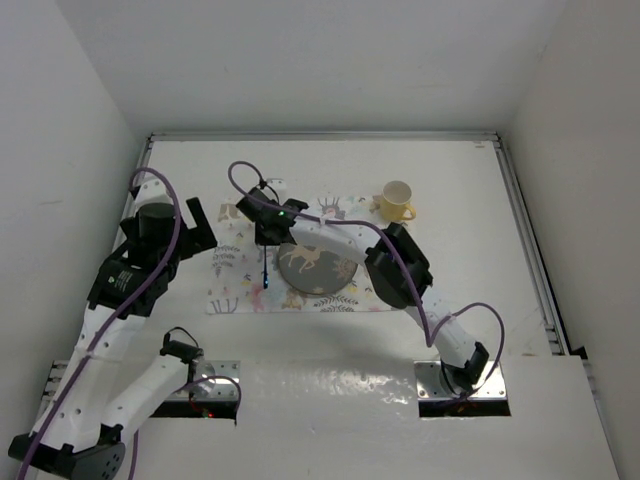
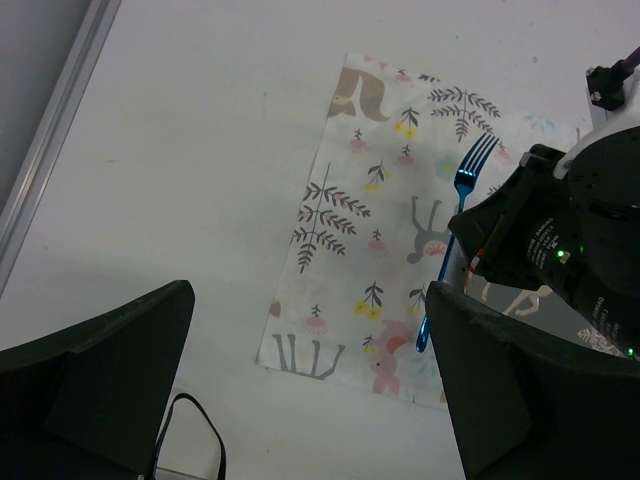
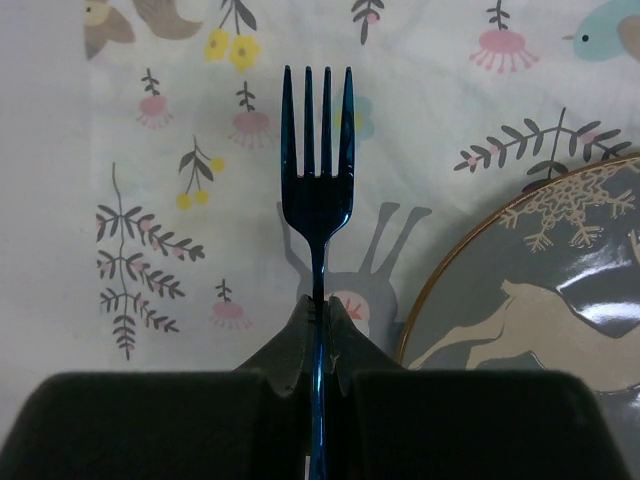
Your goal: Set the dinner table for one person
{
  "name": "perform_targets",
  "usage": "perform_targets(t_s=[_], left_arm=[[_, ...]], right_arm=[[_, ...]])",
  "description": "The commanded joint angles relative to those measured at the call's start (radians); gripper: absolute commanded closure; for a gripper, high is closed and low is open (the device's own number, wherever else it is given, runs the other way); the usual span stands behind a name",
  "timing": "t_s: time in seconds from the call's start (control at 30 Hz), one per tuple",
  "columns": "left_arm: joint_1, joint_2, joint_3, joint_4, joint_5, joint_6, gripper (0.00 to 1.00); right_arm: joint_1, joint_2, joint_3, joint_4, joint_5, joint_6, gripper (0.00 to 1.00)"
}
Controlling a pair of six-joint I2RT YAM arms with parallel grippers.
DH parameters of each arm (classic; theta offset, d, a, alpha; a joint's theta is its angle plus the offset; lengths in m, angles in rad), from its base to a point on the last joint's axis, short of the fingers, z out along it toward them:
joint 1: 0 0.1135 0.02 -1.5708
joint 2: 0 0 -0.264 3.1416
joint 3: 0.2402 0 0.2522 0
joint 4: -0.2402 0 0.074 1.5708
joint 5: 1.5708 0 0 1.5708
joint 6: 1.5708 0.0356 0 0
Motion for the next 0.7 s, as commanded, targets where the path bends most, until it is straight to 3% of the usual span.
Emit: perform_targets(t_s=[0.0, 0.67], left_arm=[[0.012, -0.027, 0.028, -0.019, -0.021, -0.021, 0.01], [0.012, -0.084, 0.017, -0.058, -0.009, -0.037, 0.01]], right_arm=[[0.013, -0.008, 0.019, 0.037, 0.008, 0.058, 1.0], [0.072, 0.095, 0.013, 0.133, -0.03, 0.093, 1.0]])
